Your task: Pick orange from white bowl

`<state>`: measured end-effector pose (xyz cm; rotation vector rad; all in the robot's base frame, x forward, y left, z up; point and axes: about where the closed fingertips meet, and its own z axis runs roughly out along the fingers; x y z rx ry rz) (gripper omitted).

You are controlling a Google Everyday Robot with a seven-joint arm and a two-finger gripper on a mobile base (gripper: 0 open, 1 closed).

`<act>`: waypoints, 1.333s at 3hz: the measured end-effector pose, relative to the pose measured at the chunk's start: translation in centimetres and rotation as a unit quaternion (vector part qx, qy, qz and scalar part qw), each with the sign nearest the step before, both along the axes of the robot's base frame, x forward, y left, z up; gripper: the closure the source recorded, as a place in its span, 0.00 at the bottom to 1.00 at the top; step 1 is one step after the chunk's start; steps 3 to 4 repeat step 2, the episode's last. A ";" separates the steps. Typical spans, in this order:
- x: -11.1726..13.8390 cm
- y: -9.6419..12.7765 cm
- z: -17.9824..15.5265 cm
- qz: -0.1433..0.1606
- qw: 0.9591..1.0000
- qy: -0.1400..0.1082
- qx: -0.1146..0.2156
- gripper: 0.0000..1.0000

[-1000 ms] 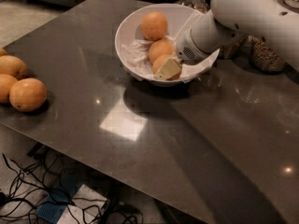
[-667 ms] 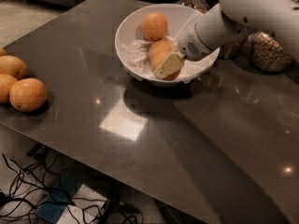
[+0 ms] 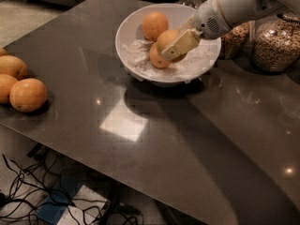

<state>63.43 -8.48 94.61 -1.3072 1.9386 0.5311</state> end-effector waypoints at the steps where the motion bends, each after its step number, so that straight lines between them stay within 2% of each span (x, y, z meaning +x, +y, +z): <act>1: -0.3 -0.2 2.2 0.056 0.998 -0.037 -0.021 1.00; 4: -0.4 -0.2 2.6 0.065 0.997 -0.044 -0.024 1.00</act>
Offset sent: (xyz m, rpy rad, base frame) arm -0.0025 -0.0015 0.0198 -0.0374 -0.0653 0.1007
